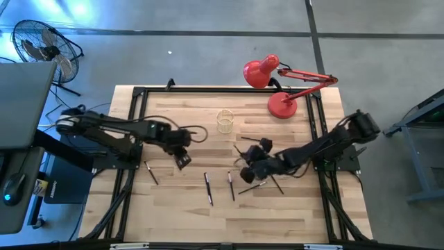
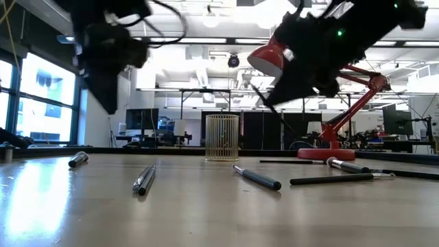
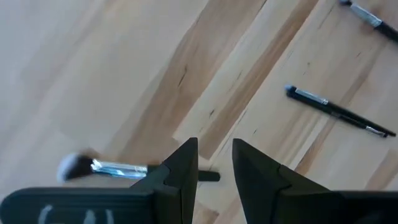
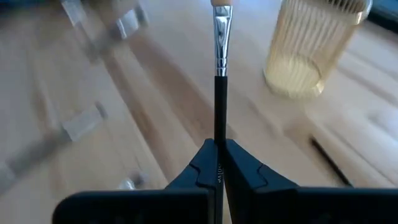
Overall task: Pick & Place Makeup Brushes
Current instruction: Put the eyeshadow brush into the makeup brush holder, then put the powder brush into the makeup brush holder
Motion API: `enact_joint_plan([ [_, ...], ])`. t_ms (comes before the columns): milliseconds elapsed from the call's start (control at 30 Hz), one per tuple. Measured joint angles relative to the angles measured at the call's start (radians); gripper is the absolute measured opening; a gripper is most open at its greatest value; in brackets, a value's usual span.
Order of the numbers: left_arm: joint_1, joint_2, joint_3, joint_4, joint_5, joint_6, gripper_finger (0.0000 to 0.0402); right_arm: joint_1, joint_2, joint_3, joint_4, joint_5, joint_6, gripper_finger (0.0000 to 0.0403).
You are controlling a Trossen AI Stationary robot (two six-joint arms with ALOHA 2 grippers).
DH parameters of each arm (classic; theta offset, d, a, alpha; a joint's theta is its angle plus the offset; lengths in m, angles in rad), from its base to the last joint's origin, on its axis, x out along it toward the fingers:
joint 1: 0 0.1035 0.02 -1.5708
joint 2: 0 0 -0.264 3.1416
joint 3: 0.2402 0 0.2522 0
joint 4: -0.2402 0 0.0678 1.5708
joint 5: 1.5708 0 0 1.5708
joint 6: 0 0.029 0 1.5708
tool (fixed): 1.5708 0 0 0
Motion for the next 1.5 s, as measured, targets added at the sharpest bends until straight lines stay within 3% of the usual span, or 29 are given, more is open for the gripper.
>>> enact_joint_plan([
  [200, -0.091, -0.112, -0.175, 0.267, -0.076, -0.161, 0.0097, -0.164, -0.029, -0.16, 0.594, -0.055, -0.188, 0.0003],
  [367, -0.112, -0.131, -0.193, 0.305, -0.112, -0.197, 0.0097, -0.339, 0.008, -0.146, 0.78, -0.222, -0.333, 0.0003],
  [633, -0.111, -0.132, -0.193, 0.323, -0.182, -0.236, 0.0097, -0.598, 0.116, -0.061, 0.852, -0.53, -0.428, 0.0002],
  [867, -0.111, -0.132, -0.192, 0.331, -0.21, -0.275, 0.0097, -0.682, 0.25, -0.019, 0.892, -0.719, -0.47, 0.0002],
  [1500, -0.111, -0.131, -0.191, 0.341, -0.277, -0.356, 0.0097, -0.684, 0.277, -0.019, 0.884, -0.731, -0.561, 0.0064],
])
